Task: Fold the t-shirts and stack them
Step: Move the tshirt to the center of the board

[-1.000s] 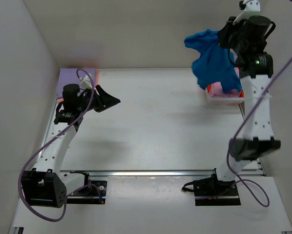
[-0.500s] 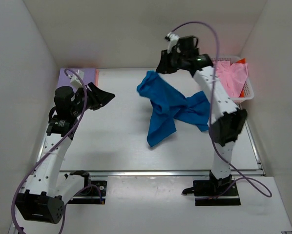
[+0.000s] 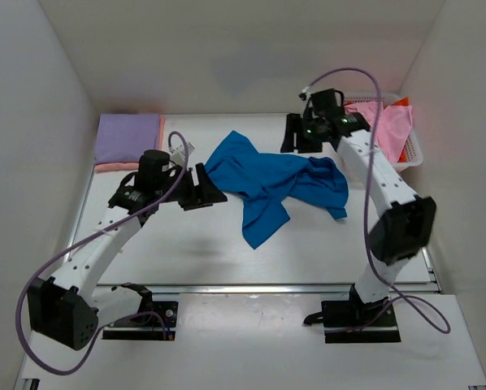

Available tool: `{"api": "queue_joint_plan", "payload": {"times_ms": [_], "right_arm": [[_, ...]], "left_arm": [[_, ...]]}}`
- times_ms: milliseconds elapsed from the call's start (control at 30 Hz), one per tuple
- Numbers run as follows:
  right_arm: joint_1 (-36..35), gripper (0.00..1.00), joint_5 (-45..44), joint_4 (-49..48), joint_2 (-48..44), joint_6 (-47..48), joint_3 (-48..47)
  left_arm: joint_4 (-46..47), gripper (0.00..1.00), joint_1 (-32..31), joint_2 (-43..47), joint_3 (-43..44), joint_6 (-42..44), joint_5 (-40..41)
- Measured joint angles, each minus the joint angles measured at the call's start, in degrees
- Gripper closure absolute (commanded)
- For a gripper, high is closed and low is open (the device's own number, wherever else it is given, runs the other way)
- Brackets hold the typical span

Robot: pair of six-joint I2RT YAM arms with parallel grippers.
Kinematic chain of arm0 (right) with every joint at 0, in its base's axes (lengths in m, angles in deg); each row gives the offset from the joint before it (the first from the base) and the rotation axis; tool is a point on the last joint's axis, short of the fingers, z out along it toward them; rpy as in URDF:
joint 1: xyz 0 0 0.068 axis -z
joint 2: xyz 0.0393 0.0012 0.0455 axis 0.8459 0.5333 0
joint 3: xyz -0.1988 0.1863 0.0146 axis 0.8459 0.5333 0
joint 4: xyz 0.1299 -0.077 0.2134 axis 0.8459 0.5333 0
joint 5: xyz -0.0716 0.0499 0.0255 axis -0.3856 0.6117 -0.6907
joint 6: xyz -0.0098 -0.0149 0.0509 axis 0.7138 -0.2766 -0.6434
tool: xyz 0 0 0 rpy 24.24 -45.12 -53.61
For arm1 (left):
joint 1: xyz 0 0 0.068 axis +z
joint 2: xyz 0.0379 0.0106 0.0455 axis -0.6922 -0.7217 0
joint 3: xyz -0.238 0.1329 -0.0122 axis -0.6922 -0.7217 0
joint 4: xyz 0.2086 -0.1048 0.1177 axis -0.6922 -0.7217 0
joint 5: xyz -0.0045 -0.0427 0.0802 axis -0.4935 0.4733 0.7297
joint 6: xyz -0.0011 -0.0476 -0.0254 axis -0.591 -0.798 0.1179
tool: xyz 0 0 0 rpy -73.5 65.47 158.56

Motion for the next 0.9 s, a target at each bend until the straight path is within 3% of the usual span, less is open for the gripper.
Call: {"api": "queue_joint_plan", "payload": {"times_ms": [167, 233, 333, 600, 733, 900], "right_arm": [[8.0, 0.46, -0.3, -5.0, -17.0, -2.8, 20.2], [11.7, 0.46, -0.7, -5.9, -20.2, -2.8, 25.0], [15.9, 0.46, -2.0, -6.5, -21.6, -2.3, 30.2], [20.0, 0.51, -6.6, -6.0, -21.5, -0.8, 34.3], [19.9, 0.52, -7.6, -6.0, -21.5, -1.1, 34.3], [18.9, 0.54, -8.4, -6.8, -21.9, -1.4, 36.0]], "left_arm": [[-0.9, 0.17, -4.0, -7.6, 0.0, 0.1, -1.3], [-0.7, 0.2, -5.5, -10.7, 0.0, -0.3, -1.6], [-0.2, 0.14, -8.2, -15.5, 0.0, -1.4, -1.1], [1.0, 0.26, -15.8, -23.8, -2.2, -9.4, 4.5], [0.4, 0.19, -18.9, -27.9, -2.0, -13.0, 9.0], [-1.0, 0.25, -22.6, -31.9, -1.9, -17.7, 16.3]]}}
